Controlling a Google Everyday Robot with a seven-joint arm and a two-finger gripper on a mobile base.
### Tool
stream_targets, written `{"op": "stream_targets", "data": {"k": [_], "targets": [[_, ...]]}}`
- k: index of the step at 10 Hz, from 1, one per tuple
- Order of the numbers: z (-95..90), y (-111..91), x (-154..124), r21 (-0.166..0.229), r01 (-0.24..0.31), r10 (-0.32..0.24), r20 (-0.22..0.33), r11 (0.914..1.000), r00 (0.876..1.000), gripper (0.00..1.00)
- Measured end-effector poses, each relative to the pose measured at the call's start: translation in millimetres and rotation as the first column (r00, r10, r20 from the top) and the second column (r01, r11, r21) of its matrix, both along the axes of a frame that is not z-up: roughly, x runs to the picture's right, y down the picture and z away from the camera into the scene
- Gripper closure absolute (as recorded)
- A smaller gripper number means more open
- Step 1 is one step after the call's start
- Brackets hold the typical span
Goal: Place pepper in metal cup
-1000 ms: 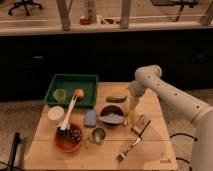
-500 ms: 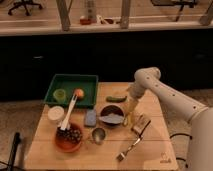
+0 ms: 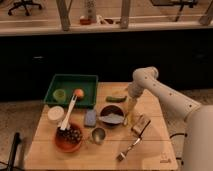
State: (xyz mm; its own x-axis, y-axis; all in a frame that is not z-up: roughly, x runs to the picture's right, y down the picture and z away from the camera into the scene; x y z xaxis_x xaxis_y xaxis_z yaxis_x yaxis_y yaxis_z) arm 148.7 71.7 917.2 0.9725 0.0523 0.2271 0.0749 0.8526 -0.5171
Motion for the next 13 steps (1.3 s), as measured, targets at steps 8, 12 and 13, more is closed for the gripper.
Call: {"op": "stream_targets", "data": {"k": [8,12,13], "targets": [[27.8,-1.5,-58.4,0.023,0.164,-0.166,0.132,0.9862,0.977,0.31],[41.5,10.4,-60.2,-0.011,0.174,-0.17,0.154,0.9848,0.973,0.72],[42.4,11.2,-58.8,-0.015,0.177,-0.173,0.154,0.9841,0.973,0.83]]}}
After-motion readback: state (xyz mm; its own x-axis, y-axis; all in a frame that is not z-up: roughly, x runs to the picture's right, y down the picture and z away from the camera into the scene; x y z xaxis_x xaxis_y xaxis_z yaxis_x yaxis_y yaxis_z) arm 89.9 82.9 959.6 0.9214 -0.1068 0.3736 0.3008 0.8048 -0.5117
